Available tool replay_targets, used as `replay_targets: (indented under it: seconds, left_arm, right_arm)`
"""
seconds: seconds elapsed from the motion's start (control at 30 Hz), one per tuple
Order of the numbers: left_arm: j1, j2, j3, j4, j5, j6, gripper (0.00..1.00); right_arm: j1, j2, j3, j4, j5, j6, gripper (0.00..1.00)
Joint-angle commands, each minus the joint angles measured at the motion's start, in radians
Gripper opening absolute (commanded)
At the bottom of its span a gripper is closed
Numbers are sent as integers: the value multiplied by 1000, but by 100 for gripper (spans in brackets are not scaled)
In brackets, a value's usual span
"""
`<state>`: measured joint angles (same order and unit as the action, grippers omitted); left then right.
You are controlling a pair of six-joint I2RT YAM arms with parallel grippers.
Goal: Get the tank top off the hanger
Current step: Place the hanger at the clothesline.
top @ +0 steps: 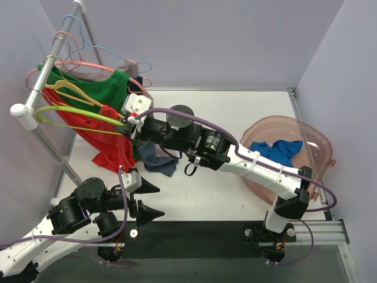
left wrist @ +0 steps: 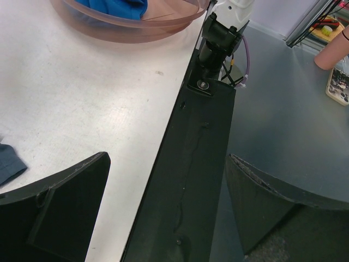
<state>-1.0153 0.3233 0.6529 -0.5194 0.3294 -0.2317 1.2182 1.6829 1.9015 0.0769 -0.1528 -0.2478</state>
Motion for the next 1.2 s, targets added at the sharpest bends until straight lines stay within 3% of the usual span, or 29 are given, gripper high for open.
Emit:
replay_targets:
  seconds: [0.0,0.2,0.43,0.8,1.17]
  left_arm:
    - [-2,-13,7,44,-1,17,97]
    - [-2,-12,10,39,-10,19,97]
    - [-2,-13,7,39,-12,22,97]
    - [-3,-13,5,42,-12,23,97]
    - [-3,-10,5,41,-12,26,97]
  right_arm:
    - [-2,-45,-25,135,22,21,6]
    - [-5,-86,-51,70,42,71,32]
    - [-35,-123,-56,4,18,134,43]
    - [-174,23,152,-169,-57,278,46]
    - [-198,156,235,-164,-96,338,48]
